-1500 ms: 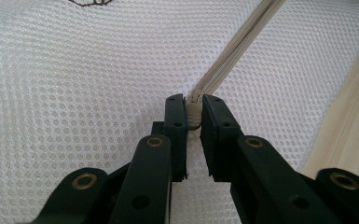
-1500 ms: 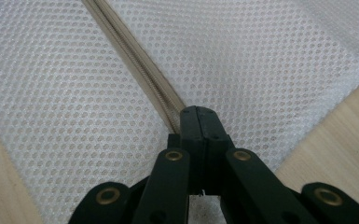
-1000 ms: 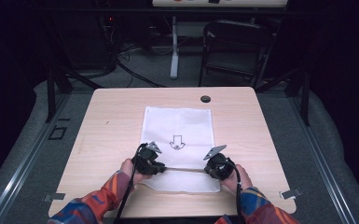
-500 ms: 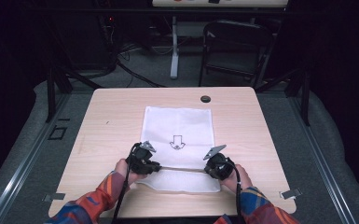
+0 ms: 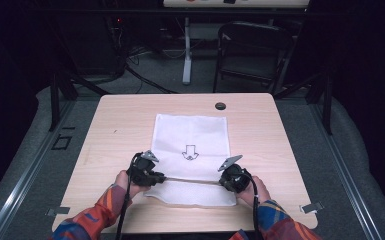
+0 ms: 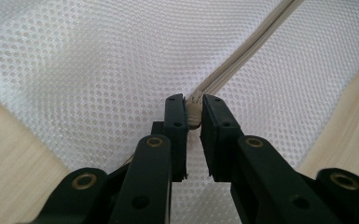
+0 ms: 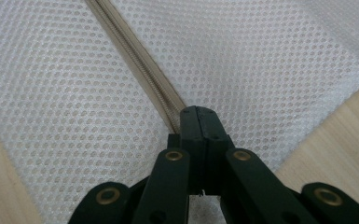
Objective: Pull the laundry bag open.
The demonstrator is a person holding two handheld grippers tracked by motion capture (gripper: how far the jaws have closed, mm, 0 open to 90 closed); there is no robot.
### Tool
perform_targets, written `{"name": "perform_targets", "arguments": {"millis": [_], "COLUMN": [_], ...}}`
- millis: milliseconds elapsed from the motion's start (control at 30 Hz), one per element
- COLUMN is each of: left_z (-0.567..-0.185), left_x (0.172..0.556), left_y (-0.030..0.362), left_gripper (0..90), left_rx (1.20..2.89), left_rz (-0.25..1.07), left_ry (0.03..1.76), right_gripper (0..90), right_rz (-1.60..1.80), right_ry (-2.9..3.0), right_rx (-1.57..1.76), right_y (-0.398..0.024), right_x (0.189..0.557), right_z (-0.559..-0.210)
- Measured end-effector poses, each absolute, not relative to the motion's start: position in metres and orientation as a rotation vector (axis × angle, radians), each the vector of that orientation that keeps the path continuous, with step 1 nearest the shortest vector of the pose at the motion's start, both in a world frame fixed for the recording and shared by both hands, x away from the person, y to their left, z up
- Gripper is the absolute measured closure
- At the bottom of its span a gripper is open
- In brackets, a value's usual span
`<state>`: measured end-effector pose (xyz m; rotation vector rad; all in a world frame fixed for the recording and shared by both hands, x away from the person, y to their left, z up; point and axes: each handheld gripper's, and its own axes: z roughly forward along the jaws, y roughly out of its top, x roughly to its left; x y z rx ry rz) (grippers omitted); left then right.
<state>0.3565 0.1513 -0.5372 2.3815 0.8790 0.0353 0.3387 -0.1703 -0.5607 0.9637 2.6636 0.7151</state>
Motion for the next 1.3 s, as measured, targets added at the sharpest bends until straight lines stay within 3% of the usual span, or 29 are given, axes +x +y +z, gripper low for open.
{"name": "perform_targets", "arguments": {"millis": [1300], "left_z": [-0.529], "left_x": [0.353], "left_y": [0.181], "left_gripper": [80.8], "left_rx": [2.346], "left_rz": [0.078], "left_ry": [0.954], "right_gripper": [90.0], "right_rz": [0.709], "right_ry": [2.669], "right_rx": [0.969], "right_y": [-0.171], "right_x": [0.339], "right_z": [-0.560]}}
